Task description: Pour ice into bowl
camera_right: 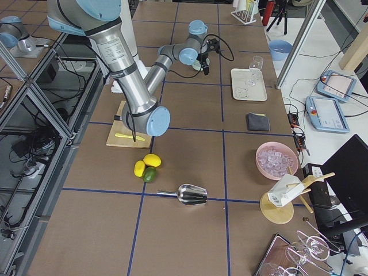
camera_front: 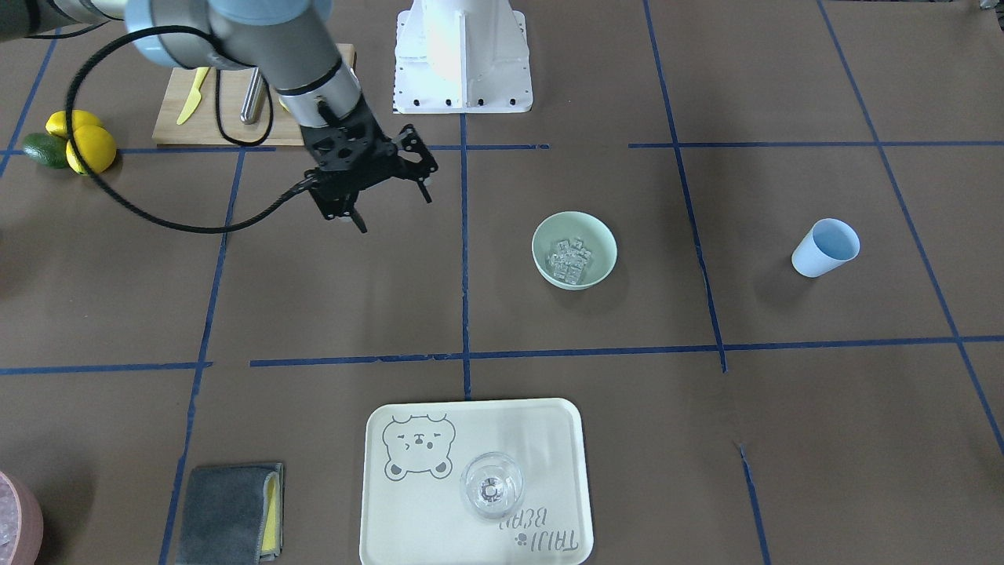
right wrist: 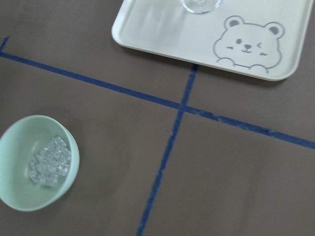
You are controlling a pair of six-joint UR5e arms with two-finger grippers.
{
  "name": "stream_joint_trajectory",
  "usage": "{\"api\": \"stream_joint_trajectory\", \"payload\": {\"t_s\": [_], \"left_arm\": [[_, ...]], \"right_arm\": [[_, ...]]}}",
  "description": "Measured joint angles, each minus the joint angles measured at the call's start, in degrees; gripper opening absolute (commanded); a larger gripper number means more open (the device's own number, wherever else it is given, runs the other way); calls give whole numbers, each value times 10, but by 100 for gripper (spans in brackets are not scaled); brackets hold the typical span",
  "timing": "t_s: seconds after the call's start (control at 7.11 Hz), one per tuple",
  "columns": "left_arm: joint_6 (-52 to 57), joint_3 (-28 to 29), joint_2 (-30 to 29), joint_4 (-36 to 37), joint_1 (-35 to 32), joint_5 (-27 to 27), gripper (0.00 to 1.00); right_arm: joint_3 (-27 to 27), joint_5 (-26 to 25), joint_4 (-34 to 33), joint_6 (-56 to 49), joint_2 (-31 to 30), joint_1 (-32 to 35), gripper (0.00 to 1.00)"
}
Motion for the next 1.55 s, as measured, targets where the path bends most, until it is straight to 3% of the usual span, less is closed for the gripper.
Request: {"api": "stream_joint_trajectory", "payload": {"t_s": [0.42,0.7,0.84,0.98,1.12,1.55], "left_arm": [[0,0,-1,-3,1,-1,100],[0,0,-1,-5,1,-1,100],[0,0,-1,-5,1,-1,100],[0,0,-1,-5,1,-5,100],[0,0,-1,-6,1,-12,100],[0,0,-1,-6,1,-18,100]], "right_arm": [[-229,-87,3,99,180,-67,80],[-328,-96,52,131,212,-79,70],[-347,-95,61,147,214,-86,49],[-356,-92,64,160,215,-92,6],[-361,-81,66,170,217,-97,0],[-356,-52,67,197,219,-98,0]]}}
